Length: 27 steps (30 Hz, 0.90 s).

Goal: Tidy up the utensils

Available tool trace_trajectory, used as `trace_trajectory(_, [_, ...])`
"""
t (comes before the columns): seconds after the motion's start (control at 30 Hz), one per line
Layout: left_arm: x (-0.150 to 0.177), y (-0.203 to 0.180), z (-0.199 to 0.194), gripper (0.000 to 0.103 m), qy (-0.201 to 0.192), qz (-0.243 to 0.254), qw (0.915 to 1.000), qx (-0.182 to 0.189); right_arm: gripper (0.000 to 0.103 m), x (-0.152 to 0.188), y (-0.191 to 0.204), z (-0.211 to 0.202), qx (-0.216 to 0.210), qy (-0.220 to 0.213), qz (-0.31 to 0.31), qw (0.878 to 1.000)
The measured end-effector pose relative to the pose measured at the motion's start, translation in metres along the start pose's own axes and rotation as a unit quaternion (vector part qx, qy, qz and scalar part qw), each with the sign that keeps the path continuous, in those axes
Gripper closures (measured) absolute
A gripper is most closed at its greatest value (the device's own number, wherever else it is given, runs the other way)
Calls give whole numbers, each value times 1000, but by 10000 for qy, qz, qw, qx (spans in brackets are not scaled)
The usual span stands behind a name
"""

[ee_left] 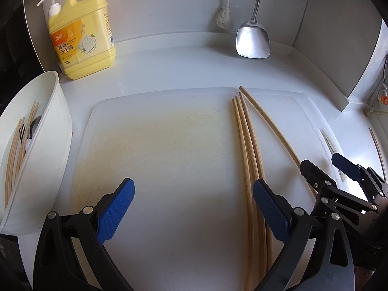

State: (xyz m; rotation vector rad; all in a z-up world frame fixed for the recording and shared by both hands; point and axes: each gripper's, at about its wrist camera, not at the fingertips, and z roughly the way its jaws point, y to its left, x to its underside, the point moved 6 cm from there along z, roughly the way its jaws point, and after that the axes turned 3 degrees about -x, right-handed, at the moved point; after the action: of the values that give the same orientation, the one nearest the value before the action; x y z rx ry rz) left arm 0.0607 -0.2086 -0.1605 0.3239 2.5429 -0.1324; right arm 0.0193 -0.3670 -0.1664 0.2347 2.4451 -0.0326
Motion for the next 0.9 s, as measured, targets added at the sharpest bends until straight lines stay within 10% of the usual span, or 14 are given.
trace_trajectory(0.9, [5, 3, 17, 5, -3, 15, 10000, 16, 34, -2, 13, 7, -195, 128, -378, 9990])
